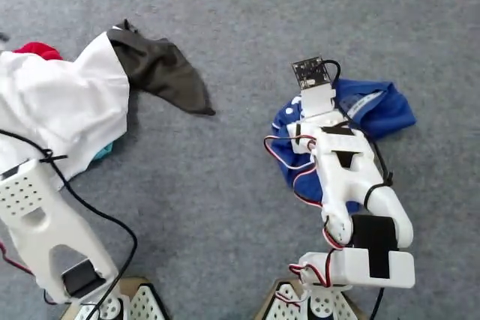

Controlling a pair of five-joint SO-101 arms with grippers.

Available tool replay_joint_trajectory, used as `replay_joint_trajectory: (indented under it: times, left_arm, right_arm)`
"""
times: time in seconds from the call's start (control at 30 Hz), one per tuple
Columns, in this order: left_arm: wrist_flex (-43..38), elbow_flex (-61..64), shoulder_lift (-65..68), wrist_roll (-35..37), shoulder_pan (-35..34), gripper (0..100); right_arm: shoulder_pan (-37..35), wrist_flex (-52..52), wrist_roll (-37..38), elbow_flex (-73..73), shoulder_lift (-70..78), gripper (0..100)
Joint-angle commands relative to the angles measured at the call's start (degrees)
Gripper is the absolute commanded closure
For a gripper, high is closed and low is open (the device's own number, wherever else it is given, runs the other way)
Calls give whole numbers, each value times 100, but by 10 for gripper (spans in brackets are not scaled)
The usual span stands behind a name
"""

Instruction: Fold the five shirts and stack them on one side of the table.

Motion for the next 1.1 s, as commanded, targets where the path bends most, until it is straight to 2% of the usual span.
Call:
replay_joint_trajectory:
  times: [0.0, 0.2, 0.3, 0.4, 0.57, 0.63, 0.7, 0.83, 0.87, 0.9, 1.07]
  left_arm:
    - [44, -180, -229, 229, 479, 616]
    - [0, -31, -123, 193, 2018, 618]
    - [-334, 435, 484, 193, 2800, 618]
    - [-888, 804, 1231, 193, 3231, 618]
    - [-1415, 866, 2330, -114, 3301, 620]
    - [-1477, 866, 2602, -281, 3196, 656]
    - [-1503, 699, 2716, -413, 3046, 737]
    - [-1512, 347, 2760, -809, 2800, 958]
    - [-1503, 268, 2725, -862, 2765, 981]
    - [-1451, 171, 2699, -853, 2730, 959]
    - [-642, -1086, 2268, -879, 2607, 971]
  right_arm:
    - [53, -53, 44, 31, -75, 984]
    - [53, -53, 44, 31, -75, 984]
    - [53, -53, 44, 31, -75, 984]
    - [53, -53, 44, 31, -75, 984]
    - [53, -53, 44, 31, -75, 984]
    - [53, -53, 44, 31, -75, 984]
    - [53, -53, 44, 31, -75, 984]
    - [53, -62, 44, 31, -75, 984]
    - [53, -62, 44, 31, -75, 984]
    - [53, -62, 44, 31, -75, 984]
    - [53, -62, 44, 31, -75, 984]
